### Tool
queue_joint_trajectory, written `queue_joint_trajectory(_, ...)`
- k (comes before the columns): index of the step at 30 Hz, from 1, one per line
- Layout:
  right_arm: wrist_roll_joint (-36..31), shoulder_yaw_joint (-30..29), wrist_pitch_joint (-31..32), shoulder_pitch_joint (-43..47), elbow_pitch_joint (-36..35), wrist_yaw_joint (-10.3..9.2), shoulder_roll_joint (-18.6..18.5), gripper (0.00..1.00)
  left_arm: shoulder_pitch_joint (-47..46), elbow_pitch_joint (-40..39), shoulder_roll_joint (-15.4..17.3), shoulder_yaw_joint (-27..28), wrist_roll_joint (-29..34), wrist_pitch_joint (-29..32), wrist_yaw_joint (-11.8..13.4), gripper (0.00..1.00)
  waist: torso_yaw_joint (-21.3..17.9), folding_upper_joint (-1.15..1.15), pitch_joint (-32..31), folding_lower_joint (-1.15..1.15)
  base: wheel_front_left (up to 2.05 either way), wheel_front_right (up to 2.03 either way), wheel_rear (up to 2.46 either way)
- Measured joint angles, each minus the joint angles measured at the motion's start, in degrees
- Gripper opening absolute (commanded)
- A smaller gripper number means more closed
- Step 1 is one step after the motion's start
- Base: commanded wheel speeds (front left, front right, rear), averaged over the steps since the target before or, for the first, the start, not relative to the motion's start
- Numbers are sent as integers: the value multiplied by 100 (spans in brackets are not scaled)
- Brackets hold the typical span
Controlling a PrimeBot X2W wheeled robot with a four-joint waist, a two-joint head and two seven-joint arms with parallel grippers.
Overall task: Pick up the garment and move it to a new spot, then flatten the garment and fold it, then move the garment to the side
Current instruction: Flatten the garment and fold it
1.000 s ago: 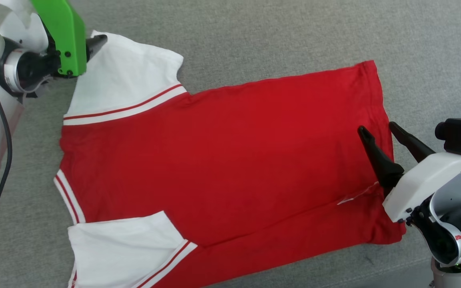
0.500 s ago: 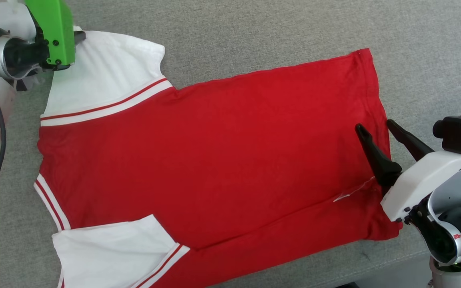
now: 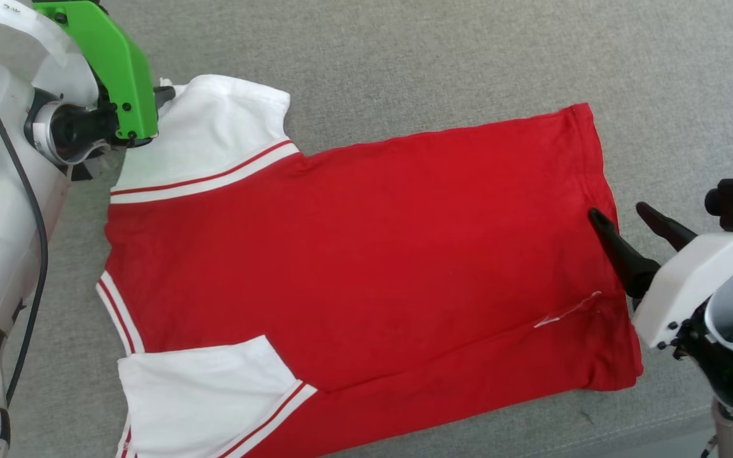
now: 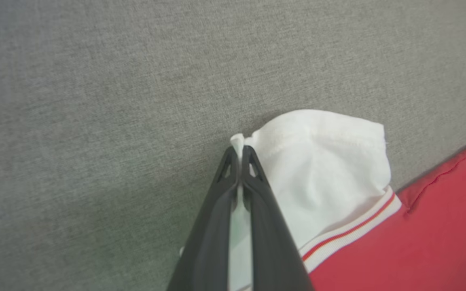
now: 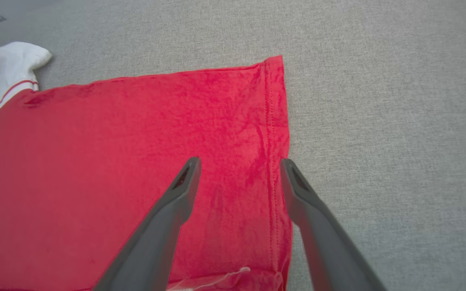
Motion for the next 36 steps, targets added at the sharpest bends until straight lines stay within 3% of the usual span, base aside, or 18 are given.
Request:
queue_joint_trajectory(8,-1,-237,910,-400,160,-1,-416,100,171,-784,69,19,14,-500,-57,0,326,0,-256,-1,0,0,0)
queue_joint_trajectory(14,16,-413,1532,-1106,694,-1,-704,100,411,-1704,211,-51,131,-745,-41,0,638,0,-278,-1,0,0,0)
queue_joint_trajectory(28,-153,-556,2065,-2386,2245,-1,-1091,100,1005,-3797,594,-77,318,-853,505,0,1214,0,29,0,0,0,0)
queue_joint_trajectory(36,-290,-446,2054,-2666,2887,0,-1212,100,1110,-4459,720,-65,324,-851,694,0,1434,0,228,0,0,0,0)
